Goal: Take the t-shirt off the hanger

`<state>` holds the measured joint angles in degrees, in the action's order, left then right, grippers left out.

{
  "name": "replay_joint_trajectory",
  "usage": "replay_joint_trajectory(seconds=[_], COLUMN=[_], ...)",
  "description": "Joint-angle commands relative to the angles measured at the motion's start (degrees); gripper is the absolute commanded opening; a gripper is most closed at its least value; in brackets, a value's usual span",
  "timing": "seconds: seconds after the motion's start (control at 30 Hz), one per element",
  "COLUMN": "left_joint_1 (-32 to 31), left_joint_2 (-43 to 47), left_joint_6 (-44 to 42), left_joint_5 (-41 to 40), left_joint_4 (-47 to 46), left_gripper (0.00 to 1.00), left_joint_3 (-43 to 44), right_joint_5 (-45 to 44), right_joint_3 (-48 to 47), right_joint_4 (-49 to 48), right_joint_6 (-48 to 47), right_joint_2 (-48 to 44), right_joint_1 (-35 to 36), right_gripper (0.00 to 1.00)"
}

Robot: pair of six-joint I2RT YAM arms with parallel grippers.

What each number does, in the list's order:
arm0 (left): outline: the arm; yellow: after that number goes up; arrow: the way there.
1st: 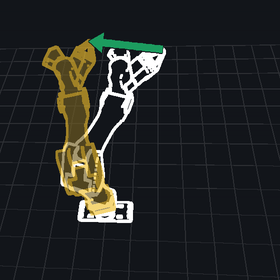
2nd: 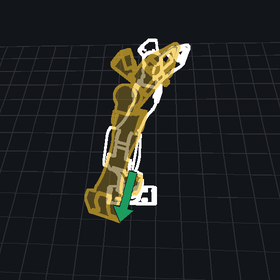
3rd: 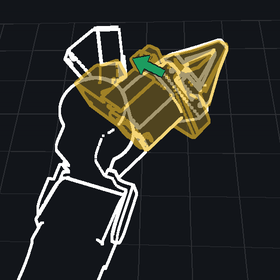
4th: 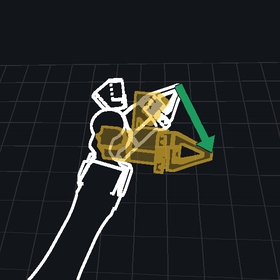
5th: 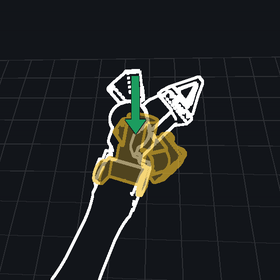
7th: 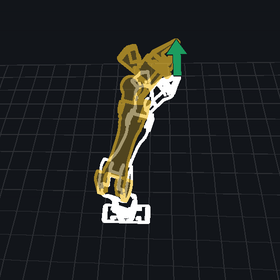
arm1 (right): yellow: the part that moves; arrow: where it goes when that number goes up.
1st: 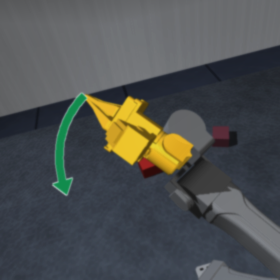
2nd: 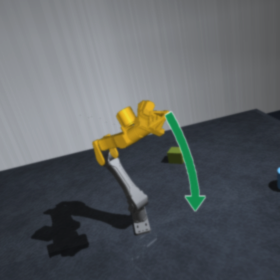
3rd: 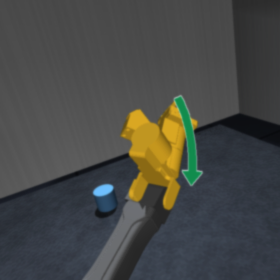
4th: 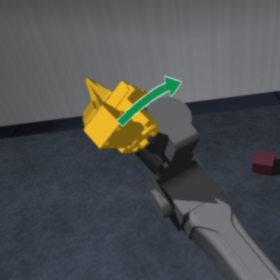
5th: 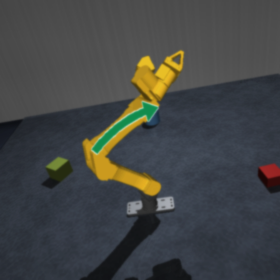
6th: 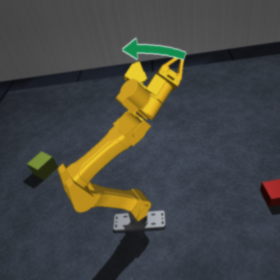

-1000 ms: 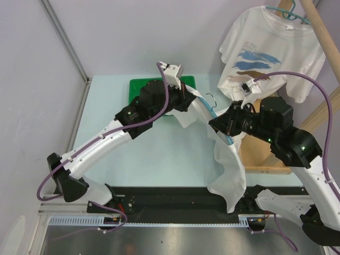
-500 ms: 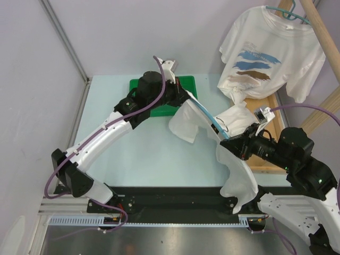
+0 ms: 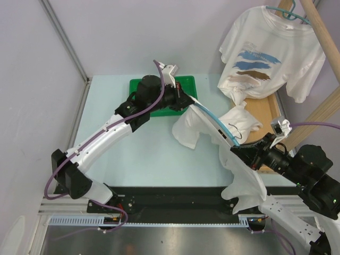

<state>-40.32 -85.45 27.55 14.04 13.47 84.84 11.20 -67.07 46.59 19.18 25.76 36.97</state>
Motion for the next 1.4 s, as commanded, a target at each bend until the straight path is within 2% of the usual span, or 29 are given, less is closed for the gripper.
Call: replay_joint_trajectory(seconds=[0.0,0.43,0.97,1.13,1.3,1.37], left_joint_1=[9.0,15.7,21.1,24.4,23.2,21.3], left_joint_2=[2.5,2.7,2.6,0.4,0.9,2.3], left_joint_6=[-1.5,2.0,4.4,5.4,4.1,3.6], left_joint_5=[-16.9,-16.5,-12.4,-8.4,-3.9,-4.5], left_joint_4=[0.5,1.6,-0.4,-0.7,-2.7,-2.9], left_gripper=[0.00,0.00,0.00,0.00,0.00,0.00], left_joint_3=[-5.1,-7.9,-13.6,-13.3,-13.1,-13.5], right_joint_5=[0.3,-3.5,-8.8,-10.2,-5.3,-2.4], right_joint_3=[-3.7,-1.2,-0.3,-1.2,4.5,7.8], right_joint_4=[-9.0,-6.4,-7.1,-5.5,-11.3,-18.9], right_joint_6=[-1.7,-0.7,-0.1,-0.5,2.0,2.9], right_joint_2=[-5.8,-13.3,-17.6,-18.6,-16.6,-14.3], right_joint_1=[0.0,-1.7,-4.3,-4.5,-5.4,-7.3], right_gripper=[0.00,0.00,0.00,0.00,0.00,0.00])
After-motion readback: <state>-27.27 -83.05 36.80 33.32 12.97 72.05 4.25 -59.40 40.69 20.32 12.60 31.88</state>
